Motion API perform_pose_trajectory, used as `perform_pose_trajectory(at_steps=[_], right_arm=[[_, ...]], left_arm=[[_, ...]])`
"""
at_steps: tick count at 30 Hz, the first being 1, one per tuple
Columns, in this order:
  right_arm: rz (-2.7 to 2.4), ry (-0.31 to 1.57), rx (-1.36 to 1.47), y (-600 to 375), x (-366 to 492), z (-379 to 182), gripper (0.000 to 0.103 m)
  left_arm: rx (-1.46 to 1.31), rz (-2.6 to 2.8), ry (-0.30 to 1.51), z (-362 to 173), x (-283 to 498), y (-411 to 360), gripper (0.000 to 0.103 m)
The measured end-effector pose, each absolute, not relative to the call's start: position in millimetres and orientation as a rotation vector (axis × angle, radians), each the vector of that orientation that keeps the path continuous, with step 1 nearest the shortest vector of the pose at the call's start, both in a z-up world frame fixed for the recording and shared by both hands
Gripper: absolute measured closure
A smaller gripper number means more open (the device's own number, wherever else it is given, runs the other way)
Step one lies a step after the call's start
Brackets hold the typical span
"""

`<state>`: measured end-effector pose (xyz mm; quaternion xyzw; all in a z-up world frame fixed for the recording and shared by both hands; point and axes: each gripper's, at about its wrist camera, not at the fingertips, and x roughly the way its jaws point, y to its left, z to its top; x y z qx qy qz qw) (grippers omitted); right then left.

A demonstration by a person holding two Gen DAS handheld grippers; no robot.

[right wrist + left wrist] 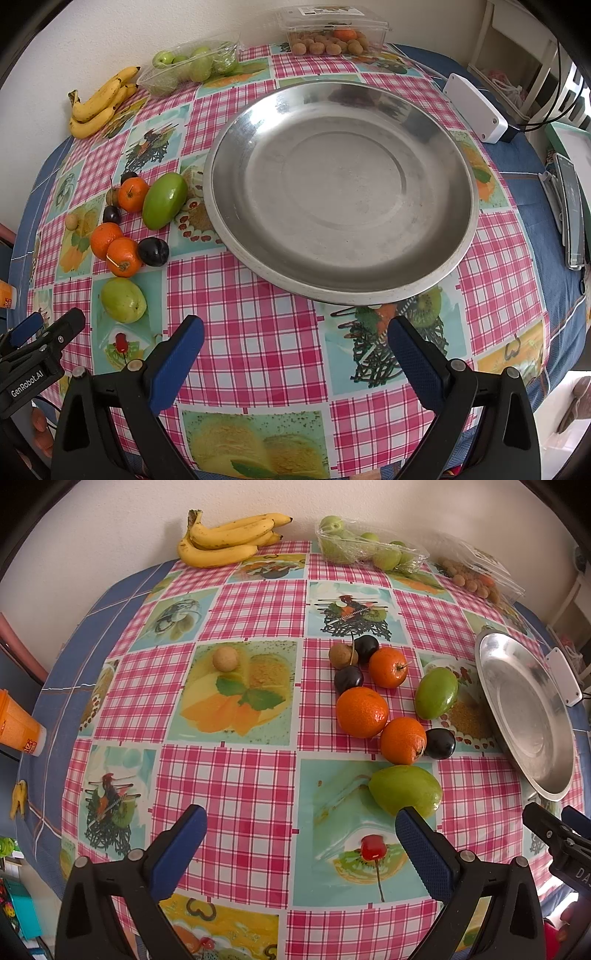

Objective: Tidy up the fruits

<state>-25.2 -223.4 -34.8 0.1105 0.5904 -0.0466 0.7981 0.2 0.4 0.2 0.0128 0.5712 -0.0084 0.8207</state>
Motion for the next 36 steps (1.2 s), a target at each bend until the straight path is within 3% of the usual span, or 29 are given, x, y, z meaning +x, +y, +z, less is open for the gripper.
perform_pose_trajectory(at_steps=[36], right_arm=[[-0.018,1.224,0.241,-210,-21,-27,0.004]], left_arm=[[-0.074,0.025,1.160,14,10,27,0.000]])
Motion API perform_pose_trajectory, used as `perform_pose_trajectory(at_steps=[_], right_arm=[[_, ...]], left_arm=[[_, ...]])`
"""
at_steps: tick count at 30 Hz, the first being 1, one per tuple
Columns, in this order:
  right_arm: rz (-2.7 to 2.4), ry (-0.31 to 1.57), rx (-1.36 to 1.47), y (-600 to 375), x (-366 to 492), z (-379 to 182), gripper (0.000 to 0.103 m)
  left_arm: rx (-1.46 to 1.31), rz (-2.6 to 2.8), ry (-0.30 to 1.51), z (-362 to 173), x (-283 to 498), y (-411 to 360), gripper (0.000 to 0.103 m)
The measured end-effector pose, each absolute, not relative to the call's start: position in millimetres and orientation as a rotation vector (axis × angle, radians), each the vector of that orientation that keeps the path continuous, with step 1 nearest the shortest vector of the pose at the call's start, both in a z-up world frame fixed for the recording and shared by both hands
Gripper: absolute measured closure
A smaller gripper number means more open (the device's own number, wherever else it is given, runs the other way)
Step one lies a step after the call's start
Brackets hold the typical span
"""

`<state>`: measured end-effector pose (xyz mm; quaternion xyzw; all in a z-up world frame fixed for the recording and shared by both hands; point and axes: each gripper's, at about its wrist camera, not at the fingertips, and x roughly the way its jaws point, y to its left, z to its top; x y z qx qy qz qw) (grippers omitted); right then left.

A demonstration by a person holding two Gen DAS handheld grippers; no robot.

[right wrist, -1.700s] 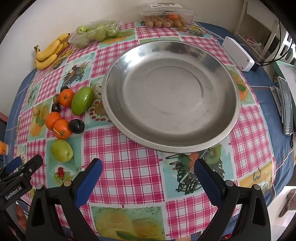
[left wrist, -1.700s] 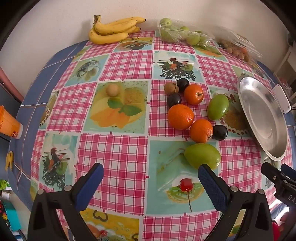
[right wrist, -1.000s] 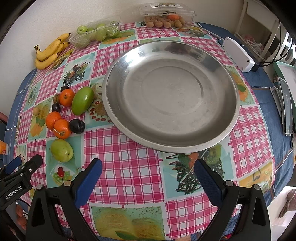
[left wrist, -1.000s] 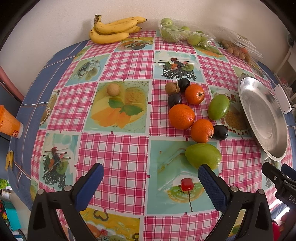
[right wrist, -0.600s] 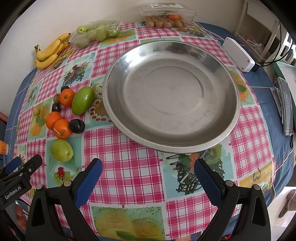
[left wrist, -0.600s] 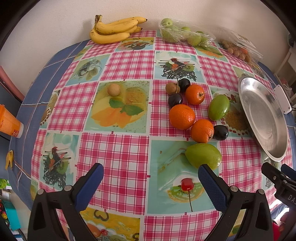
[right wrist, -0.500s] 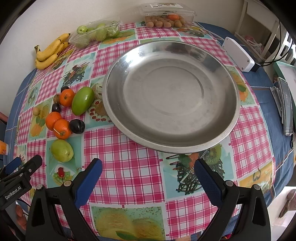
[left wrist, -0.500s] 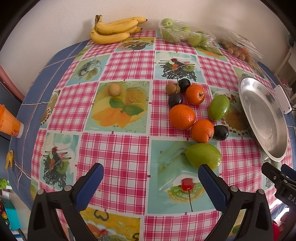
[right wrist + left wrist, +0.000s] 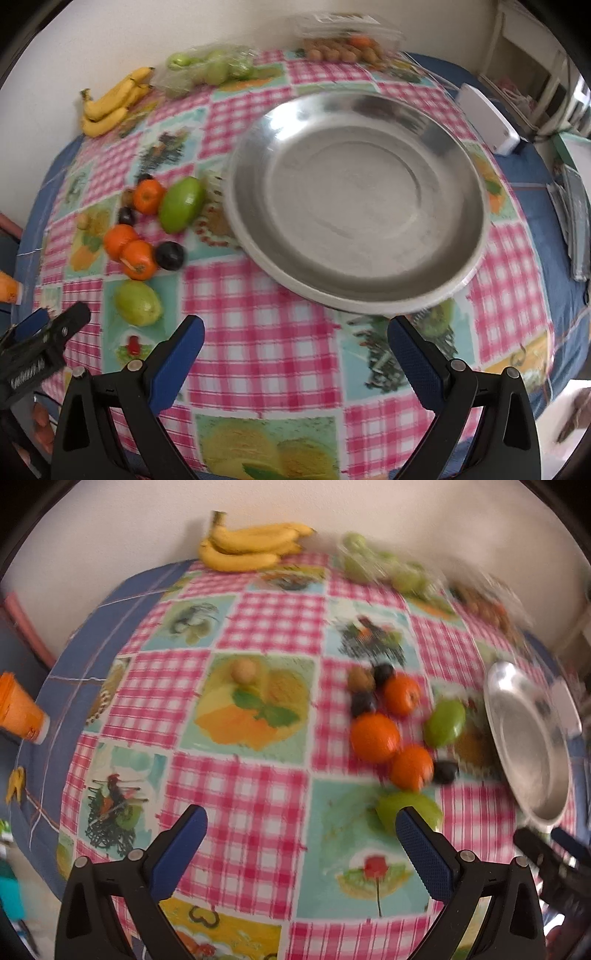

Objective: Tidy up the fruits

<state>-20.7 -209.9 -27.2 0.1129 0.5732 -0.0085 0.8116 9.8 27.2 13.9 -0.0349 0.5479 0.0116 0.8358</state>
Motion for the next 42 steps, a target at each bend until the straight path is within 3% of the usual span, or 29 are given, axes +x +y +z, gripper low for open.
perform_pose_trajectory(at_steps=[17,27,42], right_arm=[[0.232,1.229,0.239,-139,5,-27,0.004],[0.287,1.343,0.351,-136,22,-53,0.004],[0.197,1.375,0.120,-94,44,-73,0.004]], left_arm=[[-0.159,0.120,1.190,3,27,54,0.000],[-0.162,0.117,1.205,-6,37,56,0.000],[-0.199,0.162,1.304,-26,35,70,0.000]])
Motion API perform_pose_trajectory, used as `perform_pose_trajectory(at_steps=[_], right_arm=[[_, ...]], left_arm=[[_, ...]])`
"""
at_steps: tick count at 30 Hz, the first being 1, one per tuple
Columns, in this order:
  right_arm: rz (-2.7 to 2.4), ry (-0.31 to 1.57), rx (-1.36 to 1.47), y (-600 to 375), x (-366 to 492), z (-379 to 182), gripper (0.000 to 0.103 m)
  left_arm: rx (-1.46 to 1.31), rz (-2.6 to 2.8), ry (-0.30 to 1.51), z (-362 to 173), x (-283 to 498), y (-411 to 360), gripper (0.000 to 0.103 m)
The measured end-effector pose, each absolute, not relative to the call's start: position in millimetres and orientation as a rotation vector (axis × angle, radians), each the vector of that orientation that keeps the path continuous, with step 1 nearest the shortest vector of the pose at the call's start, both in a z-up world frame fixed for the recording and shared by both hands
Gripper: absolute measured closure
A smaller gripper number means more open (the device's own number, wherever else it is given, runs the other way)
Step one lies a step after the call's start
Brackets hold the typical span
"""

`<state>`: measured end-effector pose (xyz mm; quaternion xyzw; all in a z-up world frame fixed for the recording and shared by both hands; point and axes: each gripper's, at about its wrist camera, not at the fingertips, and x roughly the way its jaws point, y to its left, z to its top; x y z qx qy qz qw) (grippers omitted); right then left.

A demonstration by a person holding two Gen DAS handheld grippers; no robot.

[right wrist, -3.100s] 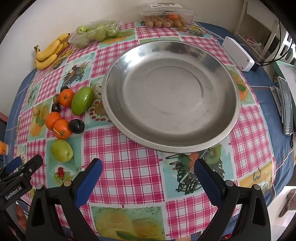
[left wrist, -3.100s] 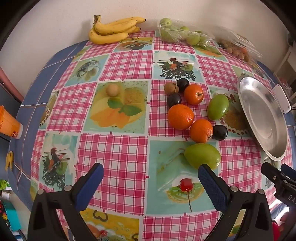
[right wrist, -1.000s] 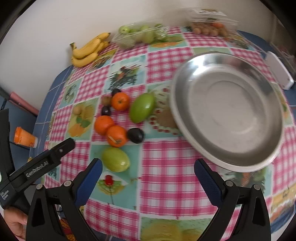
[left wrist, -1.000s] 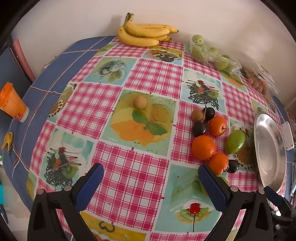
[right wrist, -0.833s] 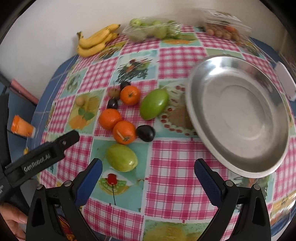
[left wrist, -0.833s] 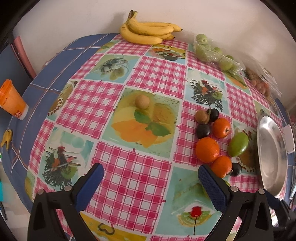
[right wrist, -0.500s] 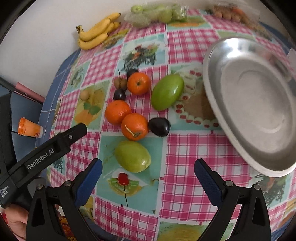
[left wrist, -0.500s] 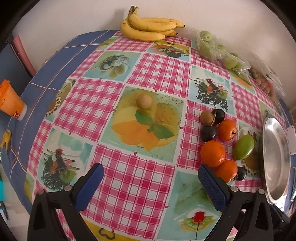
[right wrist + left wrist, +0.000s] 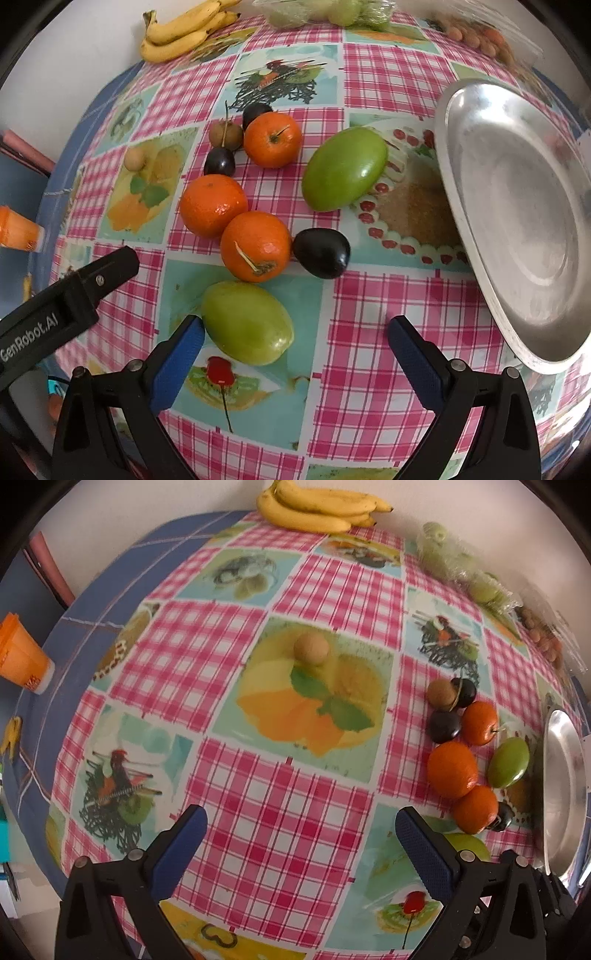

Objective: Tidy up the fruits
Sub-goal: 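Move the right gripper toward the large pale green mango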

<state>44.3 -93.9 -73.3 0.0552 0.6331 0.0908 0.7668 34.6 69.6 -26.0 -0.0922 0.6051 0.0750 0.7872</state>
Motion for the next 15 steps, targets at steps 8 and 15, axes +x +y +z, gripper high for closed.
perform_pose_trajectory(at_steps=[8,15], right_arm=[[0.141,1.377,-0.030,-65,51,-83,0.003],[0.111,1.340,-0.004,-70,40,-85,0.000]], left_arm=[[-0.235,0.164,1.321,-36,31,77,0.000],[-0.245,0.155,1.338,-38,33,78,0.000]])
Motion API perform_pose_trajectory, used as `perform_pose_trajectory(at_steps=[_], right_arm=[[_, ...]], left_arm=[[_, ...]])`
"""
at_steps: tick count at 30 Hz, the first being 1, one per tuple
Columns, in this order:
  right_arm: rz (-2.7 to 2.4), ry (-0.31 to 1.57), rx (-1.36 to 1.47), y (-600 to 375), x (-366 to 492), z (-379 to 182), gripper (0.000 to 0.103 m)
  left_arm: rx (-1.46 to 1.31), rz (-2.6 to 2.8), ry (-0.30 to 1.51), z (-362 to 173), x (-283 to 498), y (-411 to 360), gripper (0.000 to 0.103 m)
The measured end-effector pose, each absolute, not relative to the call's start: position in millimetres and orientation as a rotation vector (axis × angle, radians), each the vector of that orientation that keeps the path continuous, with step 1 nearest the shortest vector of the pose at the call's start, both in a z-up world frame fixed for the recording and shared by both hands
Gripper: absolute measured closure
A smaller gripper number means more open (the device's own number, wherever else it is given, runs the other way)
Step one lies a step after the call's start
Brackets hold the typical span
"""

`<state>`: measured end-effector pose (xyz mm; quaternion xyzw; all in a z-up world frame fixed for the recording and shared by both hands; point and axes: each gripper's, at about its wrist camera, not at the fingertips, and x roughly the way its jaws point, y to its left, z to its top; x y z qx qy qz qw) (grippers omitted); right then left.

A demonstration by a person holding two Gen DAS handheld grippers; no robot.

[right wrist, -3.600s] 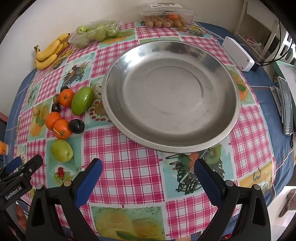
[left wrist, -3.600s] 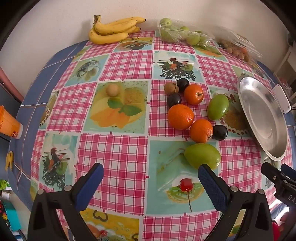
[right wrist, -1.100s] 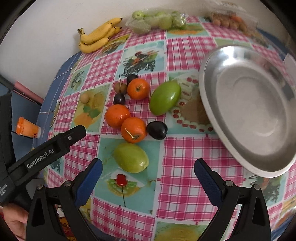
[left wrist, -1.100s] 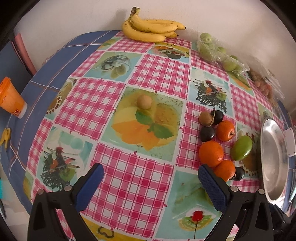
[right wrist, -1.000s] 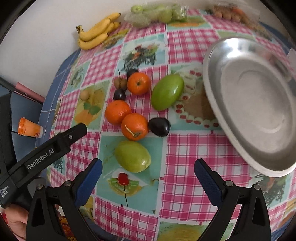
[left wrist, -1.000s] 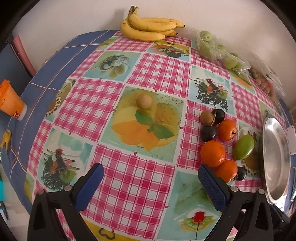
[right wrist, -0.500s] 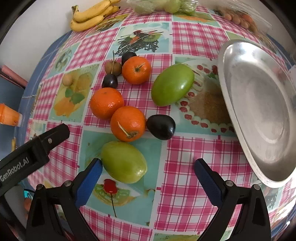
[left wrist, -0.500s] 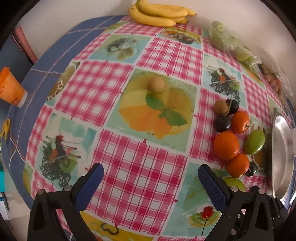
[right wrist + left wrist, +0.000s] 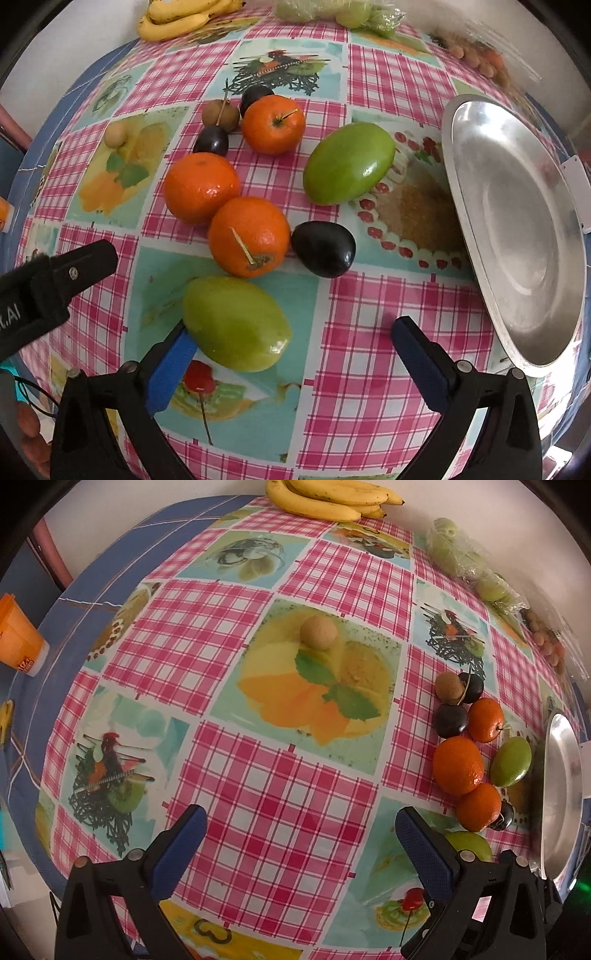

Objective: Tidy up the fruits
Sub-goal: 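Move the right gripper toward the large pale green mango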

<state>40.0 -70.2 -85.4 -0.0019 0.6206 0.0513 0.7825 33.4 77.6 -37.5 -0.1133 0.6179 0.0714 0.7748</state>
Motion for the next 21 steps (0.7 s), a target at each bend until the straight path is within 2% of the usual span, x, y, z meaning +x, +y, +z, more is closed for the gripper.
perform_pose_trajectory(at_steps=[7,10,12,13,15,16,21], right_arm=[[0.130,1.322,-0.023,-65,34,-87,0.001],[0.179,1.284,-0.055,-59,28,-77,0.016],[0.209,1.267,-0.072,-52,26,-73,0.033],[0.224,1.260,-0.082,-48,25,-72,0.037],[0.251,1.254,-0.094,-40,23,-68,0.051],[0.263,1.252,-0.096,-39,25,-68,0.054],[0.272,1.256,-0.082,-43,17,-63,0.054]], left_arm=[[-0.235,0.140,1.345,-38,32,74,0.000],[-0.236,0.142,1.354,-39,32,74,0.000],[-0.239,0.141,1.358,-40,32,76,0.000],[-0.239,0.142,1.358,-41,32,77,0.000],[-0.238,0.143,1.361,-43,33,79,0.000],[-0.237,0.144,1.364,-43,32,79,0.000],[-0.240,0.141,1.366,-45,33,82,0.000]])
